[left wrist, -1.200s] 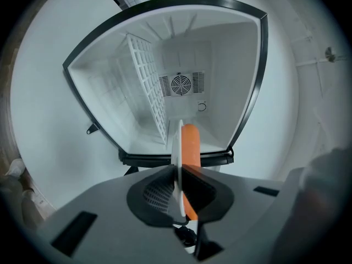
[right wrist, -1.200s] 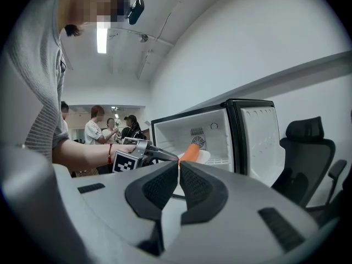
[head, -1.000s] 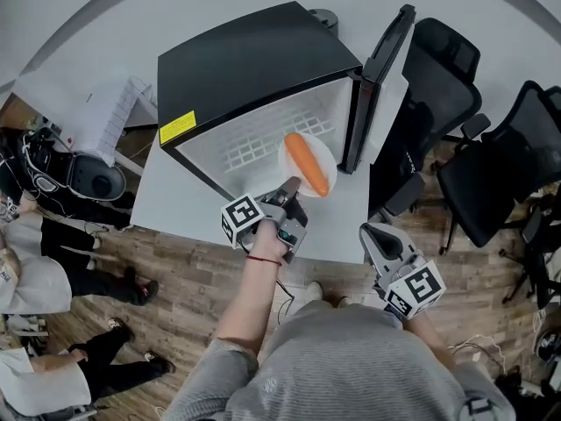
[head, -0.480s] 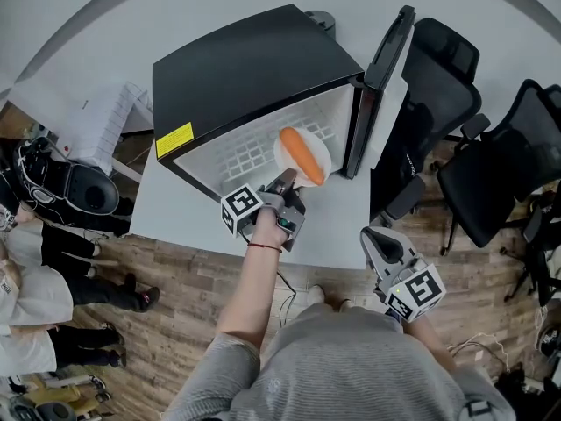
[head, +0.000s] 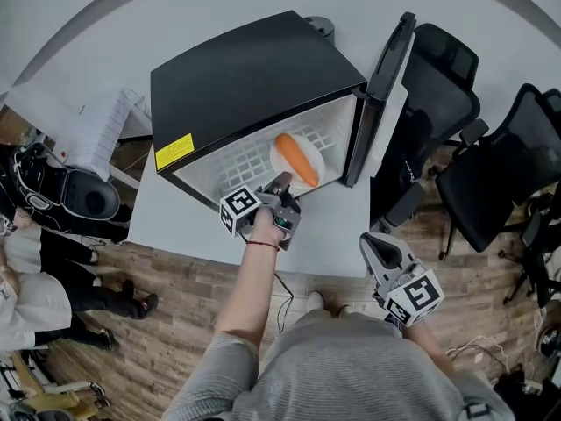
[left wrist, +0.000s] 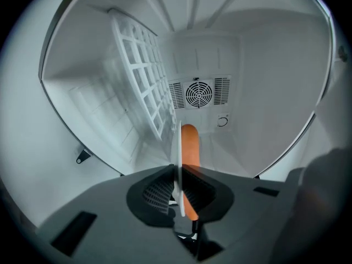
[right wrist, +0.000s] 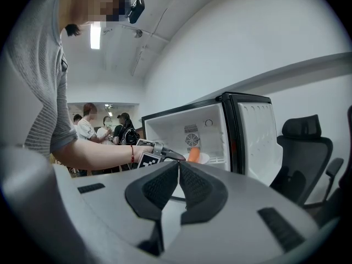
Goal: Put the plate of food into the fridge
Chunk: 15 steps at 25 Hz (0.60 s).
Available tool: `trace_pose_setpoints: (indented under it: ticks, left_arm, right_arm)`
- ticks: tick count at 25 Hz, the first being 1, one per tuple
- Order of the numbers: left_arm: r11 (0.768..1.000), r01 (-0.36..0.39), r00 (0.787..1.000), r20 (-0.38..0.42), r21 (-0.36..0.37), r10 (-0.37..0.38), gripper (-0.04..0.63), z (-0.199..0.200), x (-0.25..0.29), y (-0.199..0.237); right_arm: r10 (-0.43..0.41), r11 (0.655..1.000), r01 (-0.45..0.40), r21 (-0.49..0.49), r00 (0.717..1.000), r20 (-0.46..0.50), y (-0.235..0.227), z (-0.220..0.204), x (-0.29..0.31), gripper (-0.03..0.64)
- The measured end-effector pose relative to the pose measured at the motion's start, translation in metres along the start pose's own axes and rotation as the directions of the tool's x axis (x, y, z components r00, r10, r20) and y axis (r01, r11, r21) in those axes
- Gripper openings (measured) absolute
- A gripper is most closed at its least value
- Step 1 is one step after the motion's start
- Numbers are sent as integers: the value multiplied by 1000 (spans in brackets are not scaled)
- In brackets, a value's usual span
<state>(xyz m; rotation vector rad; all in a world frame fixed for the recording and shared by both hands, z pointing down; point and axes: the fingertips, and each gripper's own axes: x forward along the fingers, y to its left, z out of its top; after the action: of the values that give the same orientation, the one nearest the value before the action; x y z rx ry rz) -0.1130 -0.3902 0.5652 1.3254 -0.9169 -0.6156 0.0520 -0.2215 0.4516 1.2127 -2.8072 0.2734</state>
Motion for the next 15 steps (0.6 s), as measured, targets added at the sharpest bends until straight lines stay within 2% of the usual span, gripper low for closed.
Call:
trace_pose_setpoints:
  ticks: [8,15]
  left_arm:
    - [1000,1,1000,-3,-5,-1,43,11,13,2]
    - [1000,9,1000,-1,-5,-9,43,18,22,-1]
  right_arm:
    - [13,1000,-13,-3,1000,-4,1,0,14,15]
    - [59,997,-59,-42,998,-6,3,3,40,15]
